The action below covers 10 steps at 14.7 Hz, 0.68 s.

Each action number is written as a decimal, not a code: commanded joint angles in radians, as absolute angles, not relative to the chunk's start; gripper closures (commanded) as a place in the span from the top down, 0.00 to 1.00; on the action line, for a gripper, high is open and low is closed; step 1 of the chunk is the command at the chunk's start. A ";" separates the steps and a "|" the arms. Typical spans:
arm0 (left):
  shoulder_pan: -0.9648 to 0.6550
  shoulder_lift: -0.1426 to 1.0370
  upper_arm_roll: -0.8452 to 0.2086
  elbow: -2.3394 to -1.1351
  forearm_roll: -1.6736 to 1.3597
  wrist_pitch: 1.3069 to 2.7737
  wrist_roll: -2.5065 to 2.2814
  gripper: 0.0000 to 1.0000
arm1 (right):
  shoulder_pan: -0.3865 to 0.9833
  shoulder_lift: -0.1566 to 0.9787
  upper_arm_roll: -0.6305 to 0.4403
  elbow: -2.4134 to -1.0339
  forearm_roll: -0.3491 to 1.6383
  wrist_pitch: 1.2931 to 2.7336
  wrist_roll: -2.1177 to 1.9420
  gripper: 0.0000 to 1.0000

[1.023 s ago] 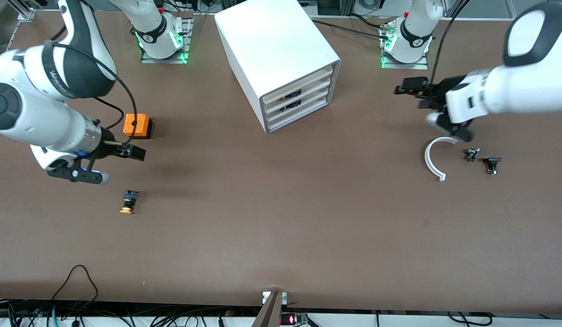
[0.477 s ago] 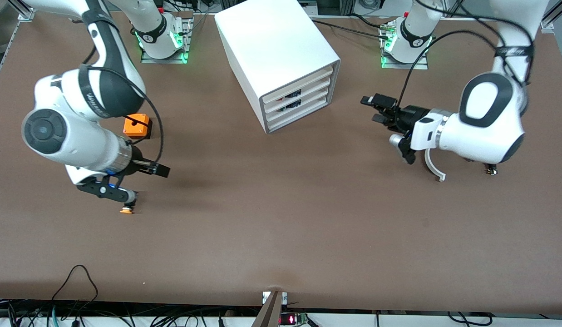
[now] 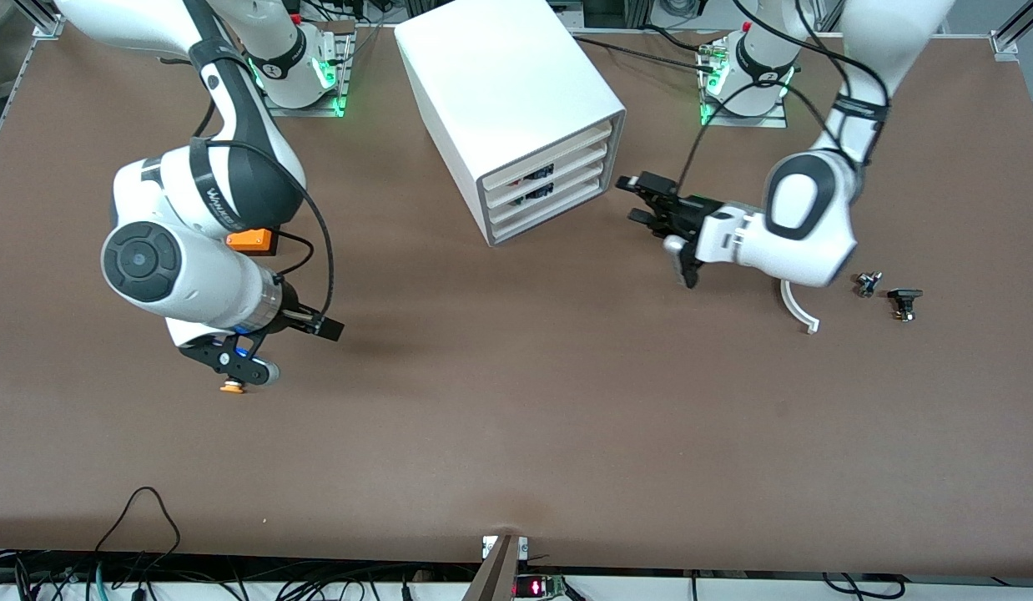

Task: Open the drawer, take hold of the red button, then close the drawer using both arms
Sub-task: 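Reach the left gripper to the cabinet drawer handle and grip it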

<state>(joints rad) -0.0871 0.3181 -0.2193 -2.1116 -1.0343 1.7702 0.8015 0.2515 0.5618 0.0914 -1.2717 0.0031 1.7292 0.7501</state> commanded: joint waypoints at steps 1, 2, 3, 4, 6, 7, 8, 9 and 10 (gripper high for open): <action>-0.087 0.287 -0.288 -2.210 -1.133 1.877 0.899 0.90 | 0.290 0.615 0.089 -1.178 0.015 1.700 0.862 0.99; -0.089 0.296 -0.290 -2.223 -1.158 1.881 0.940 0.85 | 0.304 0.623 0.087 -1.167 0.015 1.700 0.879 0.99; -0.089 0.310 -0.291 -2.236 -1.170 1.879 0.981 0.76 | 0.310 0.629 0.089 -1.149 0.015 1.698 0.894 0.99; -0.089 0.322 -0.291 -2.244 -1.173 1.872 1.026 0.64 | 0.311 0.637 0.089 -1.137 0.015 1.697 0.916 0.99; -0.089 0.348 -0.307 -2.261 -1.201 1.867 1.064 0.60 | 0.328 0.652 0.089 -1.112 0.015 1.692 0.957 0.99; -0.087 0.351 -0.324 -2.275 -1.222 1.870 1.075 0.61 | 0.333 0.655 0.089 -1.105 0.017 1.692 0.974 0.99; -0.089 0.351 -0.327 -2.281 -1.242 1.871 1.084 0.61 | 0.337 0.660 0.089 -1.097 0.028 1.692 0.994 0.99; -0.089 0.351 -0.328 -2.289 -1.255 1.871 1.091 0.61 | 0.341 0.661 0.089 -1.088 0.034 1.692 1.006 0.99; -0.089 0.350 -0.328 -2.299 -1.262 1.871 1.101 0.61 | 0.347 0.663 0.089 -1.082 0.038 1.693 1.026 0.99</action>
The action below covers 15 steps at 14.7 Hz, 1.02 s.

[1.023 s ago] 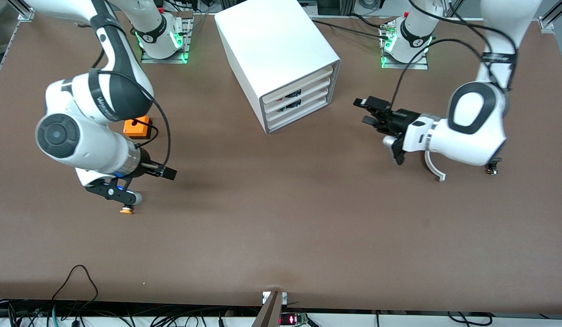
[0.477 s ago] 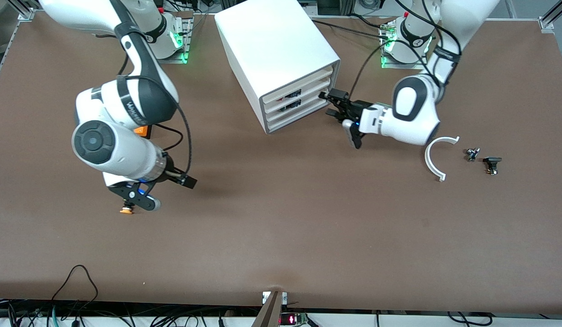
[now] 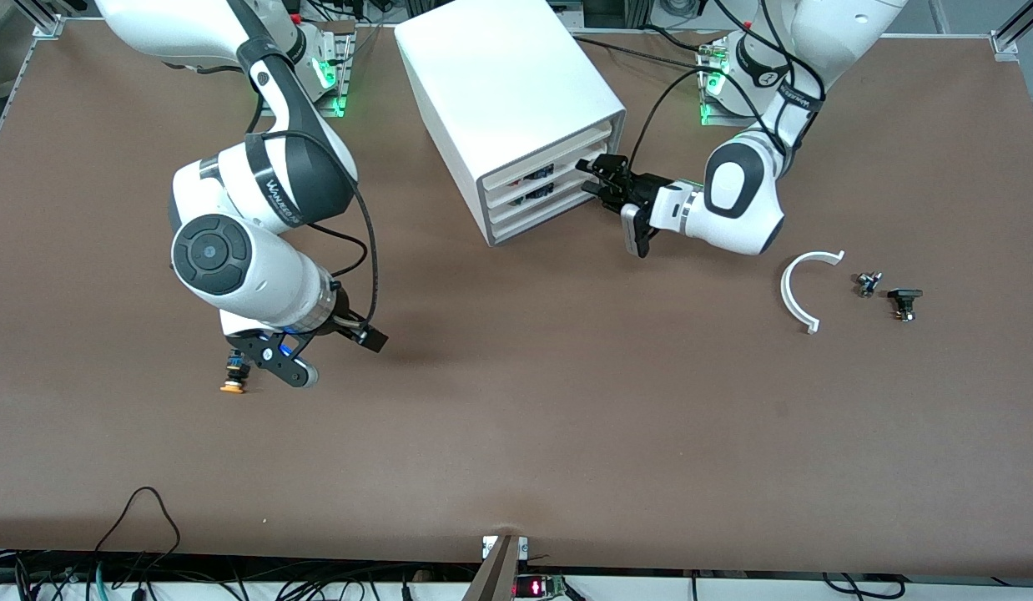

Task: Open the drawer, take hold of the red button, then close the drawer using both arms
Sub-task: 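Pull the drawer open with the left gripper, away from the cabinet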

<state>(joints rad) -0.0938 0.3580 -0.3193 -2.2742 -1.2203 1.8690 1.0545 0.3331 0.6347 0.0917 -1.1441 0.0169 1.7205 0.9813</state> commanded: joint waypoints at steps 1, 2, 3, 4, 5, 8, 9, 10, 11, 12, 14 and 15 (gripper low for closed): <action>-0.089 0.351 -0.328 -2.307 -1.272 1.871 1.126 0.61 | 0.351 0.672 0.089 -1.072 0.038 1.695 1.044 0.99; -0.090 0.353 -0.330 -2.324 -1.290 1.874 1.150 0.61 | 0.356 0.678 0.089 -1.054 0.041 1.694 1.067 0.99; -0.092 0.353 -0.331 -2.335 -1.319 1.875 1.164 0.61 | 0.357 0.684 0.090 -1.042 0.058 1.694 1.081 0.99; -0.091 0.353 -0.353 -2.345 -1.345 1.878 1.173 0.60 | 0.360 0.687 0.094 -1.035 0.072 1.695 1.086 0.99; -0.089 0.353 -0.368 -2.347 -1.356 1.881 1.175 0.58 | 0.360 0.689 0.094 -1.029 0.084 1.697 1.089 0.99; -0.091 0.353 -0.370 -2.347 -1.361 1.882 1.181 0.34 | 0.364 0.689 0.098 -1.026 0.110 1.718 1.153 0.99; -0.092 0.356 -0.370 -2.347 -1.359 1.879 1.187 0.21 | 0.368 0.689 0.110 -1.026 0.110 1.723 1.160 0.99; -0.094 0.367 -0.370 -2.347 -1.359 1.881 1.202 0.08 | 0.368 0.689 0.117 -1.020 0.113 1.730 1.175 0.99; -0.101 0.373 -0.370 -2.345 -1.359 1.882 1.204 0.00 | 0.367 0.689 0.117 -1.020 0.136 1.742 1.211 0.99; -0.101 0.373 -0.370 -2.344 -1.359 1.882 1.204 0.00 | 0.367 0.689 0.117 -1.020 0.161 1.755 1.227 0.99; -0.100 0.371 -0.368 -2.341 -1.355 1.882 1.204 0.00 | 0.368 0.689 0.117 -1.014 0.170 1.764 1.245 0.99; -0.094 0.373 -0.367 -2.333 -1.347 1.882 1.204 0.00 | 0.368 0.689 0.118 -1.014 0.172 1.776 1.264 0.99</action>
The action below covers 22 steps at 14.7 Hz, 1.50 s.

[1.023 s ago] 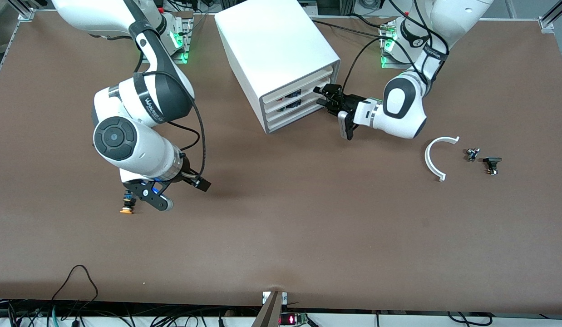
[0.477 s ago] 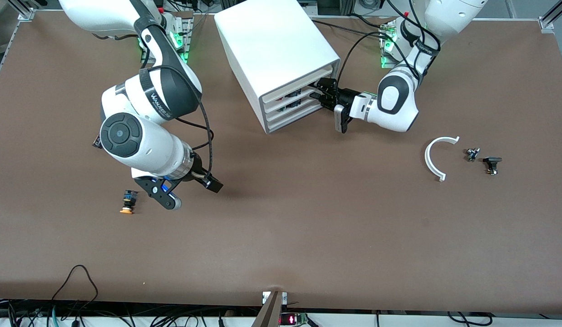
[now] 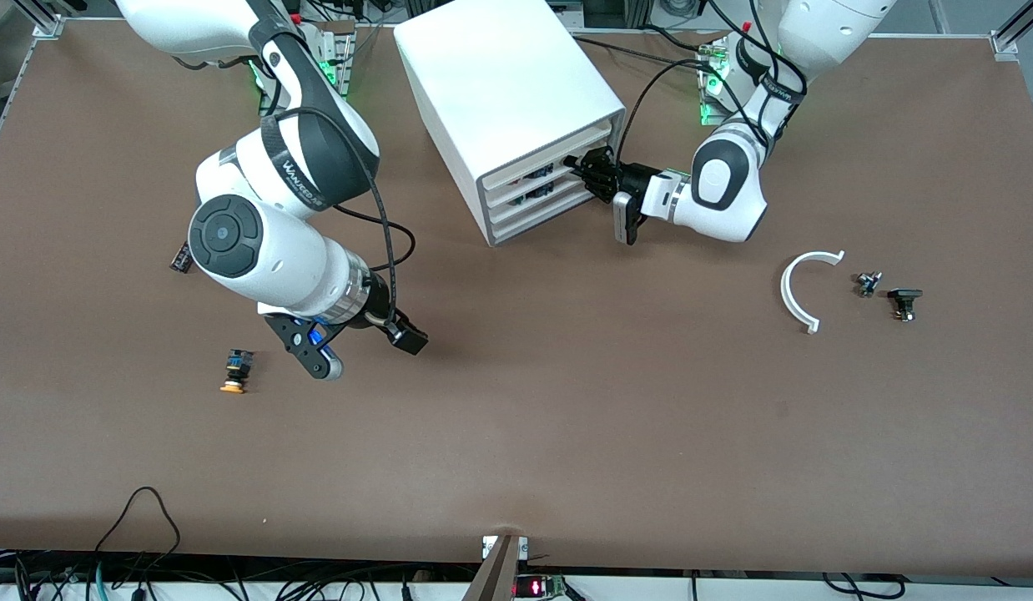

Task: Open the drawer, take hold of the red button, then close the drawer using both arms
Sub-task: 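Pull the drawer open with the left gripper, away from the cabinet, then reach the right gripper into the drawer while the left gripper withdraws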

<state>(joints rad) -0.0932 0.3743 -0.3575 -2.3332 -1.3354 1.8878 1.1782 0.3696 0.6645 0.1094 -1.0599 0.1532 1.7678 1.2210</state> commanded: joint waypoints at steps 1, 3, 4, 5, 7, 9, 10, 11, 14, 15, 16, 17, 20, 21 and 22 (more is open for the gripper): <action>-0.089 0.373 -0.361 -2.327 -1.342 1.881 1.204 0.00 | 0.370 0.689 0.126 -1.012 0.172 1.792 1.282 0.99; -0.072 0.391 -0.353 -2.290 -1.332 1.882 1.201 0.00 | 0.377 0.692 0.132 -1.012 0.172 1.818 1.313 0.99; -0.057 0.402 -0.353 -2.263 -1.309 1.882 1.195 0.00 | 0.385 0.695 0.132 -1.012 0.170 1.825 1.328 0.99; -0.035 0.423 -0.353 -2.228 -1.261 1.884 1.190 0.00 | 0.391 0.695 0.132 -1.012 0.170 1.838 1.350 0.99; 0.018 0.471 -0.354 -2.142 -1.153 1.881 1.184 0.00 | 0.409 0.696 0.132 -1.012 0.172 1.861 1.390 0.99; 0.047 0.508 -0.353 -2.067 -1.068 1.881 1.160 0.00 | 0.422 0.696 0.133 -1.012 0.172 1.871 1.420 0.99; 0.058 0.521 -0.354 -2.034 -1.033 1.879 1.137 0.00 | 0.434 0.696 0.135 -1.012 0.172 1.879 1.446 0.99; 0.066 0.532 -0.354 -2.004 -1.002 1.879 1.109 0.00 | 0.449 0.696 0.135 -1.011 0.170 1.891 1.466 0.99; 0.087 0.561 -0.354 -1.921 -0.921 1.875 1.037 0.00 | 0.483 0.696 0.135 -0.999 0.170 1.904 1.525 0.99; 0.098 0.575 -0.354 -1.901 -0.896 1.868 1.023 0.00 | 0.494 0.695 0.137 -0.997 0.170 1.905 1.546 0.99; 0.110 0.584 -0.354 -1.888 -0.885 1.867 1.022 0.00 | 0.508 0.695 0.138 -0.997 0.170 1.905 1.569 0.99; 0.112 0.583 -0.356 -1.888 -0.881 1.867 1.022 0.00 | 0.524 0.695 0.138 -0.997 0.170 1.913 1.595 0.99; 0.109 0.578 -0.356 -1.885 -0.879 1.852 1.020 1.00 | 0.587 0.695 0.133 -0.997 0.167 1.959 1.664 0.99; 0.115 0.575 -0.356 -1.885 -0.879 1.850 1.020 1.00 | 0.603 0.696 0.132 -0.999 0.164 1.970 1.678 0.99; 0.118 0.572 -0.354 -1.884 -0.880 1.833 1.019 1.00 | 0.618 0.706 0.132 -0.999 0.164 1.977 1.690 0.99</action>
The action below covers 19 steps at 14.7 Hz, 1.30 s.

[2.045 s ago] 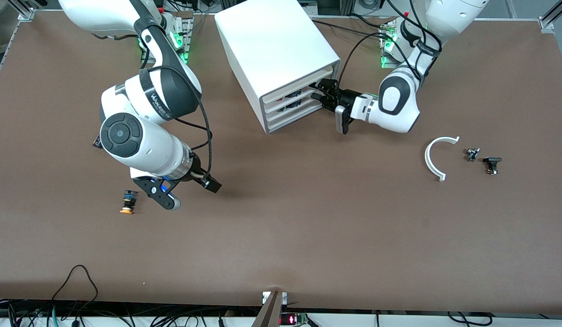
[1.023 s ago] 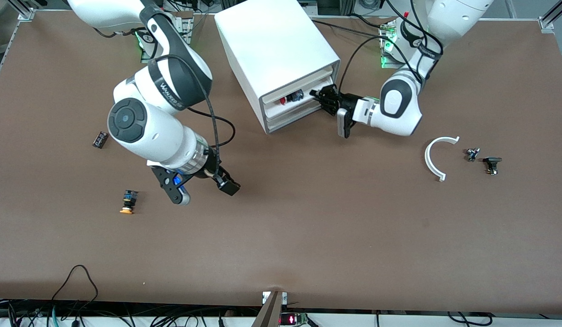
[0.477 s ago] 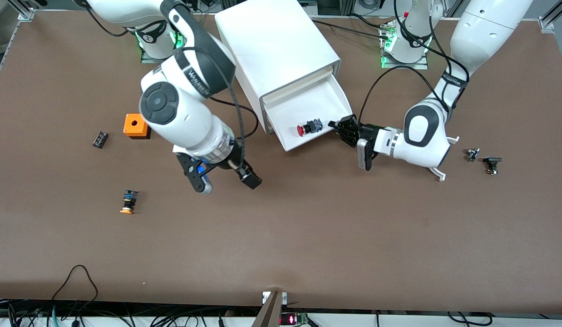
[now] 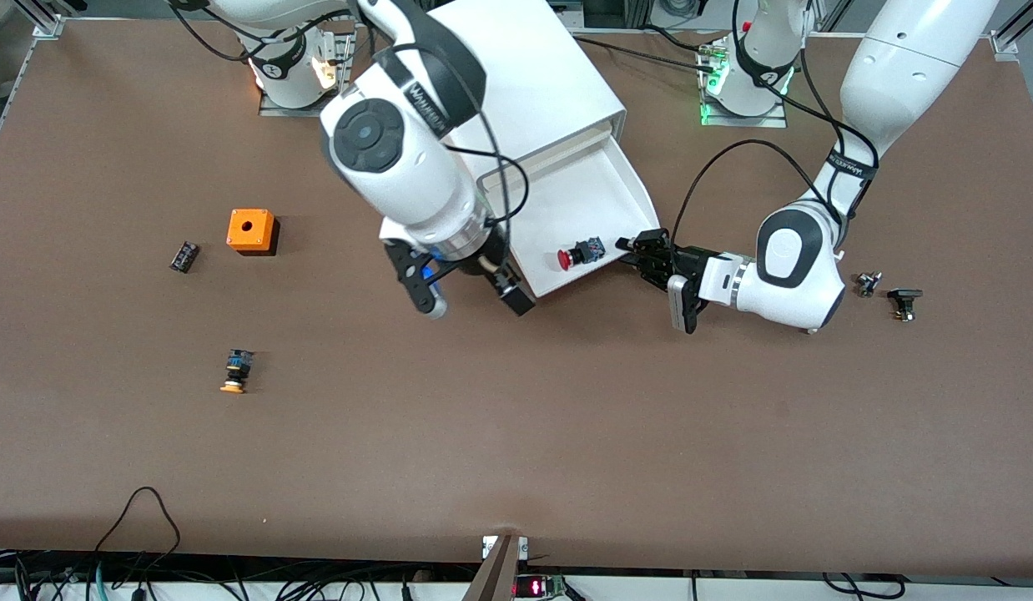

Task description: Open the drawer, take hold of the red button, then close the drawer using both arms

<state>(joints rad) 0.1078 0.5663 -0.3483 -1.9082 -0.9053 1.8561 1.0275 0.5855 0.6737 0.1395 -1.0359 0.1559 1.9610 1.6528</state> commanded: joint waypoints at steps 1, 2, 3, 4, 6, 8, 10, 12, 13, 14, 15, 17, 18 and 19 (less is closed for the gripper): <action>0.126 0.572 -0.354 -1.872 -0.879 1.809 1.009 1.00 | 0.632 0.712 0.130 -0.999 0.163 1.986 1.707 0.99; 0.133 0.572 -0.354 -1.853 -0.853 1.784 0.979 1.00 | 0.641 0.718 0.130 -1.000 0.161 1.999 1.721 0.99; 0.140 0.569 -0.354 -1.818 -0.800 1.754 0.915 1.00 | 0.655 0.727 0.130 -1.002 0.161 2.002 1.732 0.99; 0.141 0.566 -0.356 -1.771 -0.745 1.708 0.829 1.00 | 0.669 0.739 0.129 -1.002 0.158 2.002 1.744 0.99; 0.141 0.566 -0.356 -1.669 -0.639 1.620 0.671 1.00 | 0.704 0.768 0.127 -1.003 0.123 2.008 1.770 0.99; 0.138 0.566 -0.357 -1.579 -0.548 1.553 0.544 1.00 | 0.724 0.798 0.127 -1.003 0.097 2.031 1.801 0.99; 0.138 0.563 -0.359 -1.513 -0.464 1.508 0.433 1.00 | 0.739 0.822 0.127 -1.003 0.097 2.046 1.824 0.99; 0.134 0.558 -0.359 -1.429 -0.379 1.455 0.312 1.00 | 0.755 0.833 0.127 -1.003 0.095 2.043 1.830 0.99; 0.126 0.557 -0.365 -1.386 -0.314 1.441 0.249 1.00 | 0.756 0.834 0.127 -1.011 0.094 2.042 1.832 0.99; 0.123 0.557 -0.373 -1.353 -0.242 1.434 0.200 1.00 | 0.762 0.845 0.127 -1.012 0.094 2.042 1.833 0.99; 0.114 0.555 -0.377 -1.335 -0.177 1.434 0.181 1.00 | 0.770 0.857 0.127 -1.012 0.094 2.043 1.835 0.99; 0.104 0.537 -0.379 -1.313 -0.057 1.430 0.187 1.00 | 0.779 0.873 0.127 -1.012 0.094 2.046 1.865 0.99; 0.075 0.520 -0.379 -1.312 0.010 1.430 0.192 1.00 | 0.788 0.879 0.127 -1.012 0.089 2.046 1.868 0.99; 0.046 0.512 -0.379 -1.309 0.093 1.428 0.192 1.00 | 0.790 0.887 0.127 -1.012 0.087 2.046 1.873 0.99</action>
<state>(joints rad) 0.0995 0.5389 -0.3789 -1.3268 -0.0361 1.4493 0.2114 0.7701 0.8645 0.1359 -1.0362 0.1079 2.0467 1.8371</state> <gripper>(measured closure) 0.000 0.009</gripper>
